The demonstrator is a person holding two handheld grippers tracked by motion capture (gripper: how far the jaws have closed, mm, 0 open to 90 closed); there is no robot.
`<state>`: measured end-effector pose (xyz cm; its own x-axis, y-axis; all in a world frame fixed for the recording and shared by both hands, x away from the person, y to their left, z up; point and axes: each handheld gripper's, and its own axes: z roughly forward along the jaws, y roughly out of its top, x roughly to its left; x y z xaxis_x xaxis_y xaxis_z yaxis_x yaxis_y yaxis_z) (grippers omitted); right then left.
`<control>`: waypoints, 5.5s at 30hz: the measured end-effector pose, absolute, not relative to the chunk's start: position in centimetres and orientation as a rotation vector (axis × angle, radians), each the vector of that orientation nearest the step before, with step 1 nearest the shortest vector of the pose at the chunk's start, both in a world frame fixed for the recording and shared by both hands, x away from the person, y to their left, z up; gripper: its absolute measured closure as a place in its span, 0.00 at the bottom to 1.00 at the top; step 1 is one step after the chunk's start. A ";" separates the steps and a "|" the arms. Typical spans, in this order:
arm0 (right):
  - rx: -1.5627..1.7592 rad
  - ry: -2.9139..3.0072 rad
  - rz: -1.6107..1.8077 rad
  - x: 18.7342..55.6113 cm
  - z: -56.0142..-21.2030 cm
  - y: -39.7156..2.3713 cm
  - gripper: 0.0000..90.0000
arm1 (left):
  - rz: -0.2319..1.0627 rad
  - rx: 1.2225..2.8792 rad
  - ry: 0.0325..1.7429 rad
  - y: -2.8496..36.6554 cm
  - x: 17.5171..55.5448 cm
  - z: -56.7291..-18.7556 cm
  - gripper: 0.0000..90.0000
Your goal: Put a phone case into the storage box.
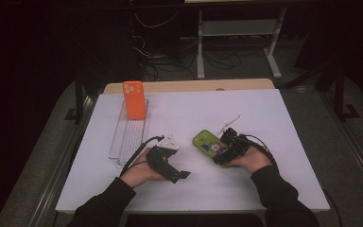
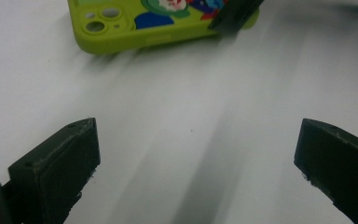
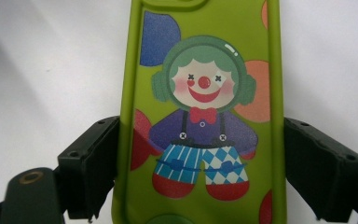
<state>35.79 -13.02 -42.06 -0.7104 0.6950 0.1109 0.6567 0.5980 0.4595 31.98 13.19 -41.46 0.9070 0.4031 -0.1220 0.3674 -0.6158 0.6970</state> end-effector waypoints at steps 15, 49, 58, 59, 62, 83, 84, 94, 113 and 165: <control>0.568 2.910 0.797 36.7 -38.8 -13.8 0.17 | 0.115 2.343 0.356 12.9 33.8 -37.9 0.00; 0.065 3.003 0.827 34.4 -35.9 -8.5 0.17 | -0.016 2.427 0.039 11.0 34.3 -37.8 0.04; 0.065 3.016 0.833 34.4 -35.9 -8.2 0.17 | 0.003 2.442 0.043 11.1 34.2 -38.1 0.12; 0.065 3.015 0.833 34.4 -35.9 -8.2 0.17 | -0.002 2.442 0.045 11.1 34.2 -38.1 0.12; 0.057 3.022 0.837 34.4 -35.9 -8.2 0.17 | -0.015 2.442 0.049 11.2 34.2 -38.1 0.13; 0.399 2.862 0.989 34.4 -36.5 -11.9 0.00 | 0.067 2.449 0.281 11.1 33.5 -39.0 0.16; 0.397 2.833 1.008 34.5 -36.5 -12.2 0.00 | 0.077 2.448 0.309 11.2 33.5 -39.1 0.16; 0.843 2.681 1.032 33.3 -38.2 -14.9 0.00 | 0.143 2.418 0.505 11.6 33.7 -38.7 0.16; 1.129 2.363 1.187 31.2 -40.7 -15.3 0.00 | 0.168 2.400 0.635 11.7 33.5 -39.7 0.16; 0.230 2.084 0.581 28.1 -42.0 -11.6 0.00 | 0.133 2.363 0.643 11.7 33.6 -39.7 0.17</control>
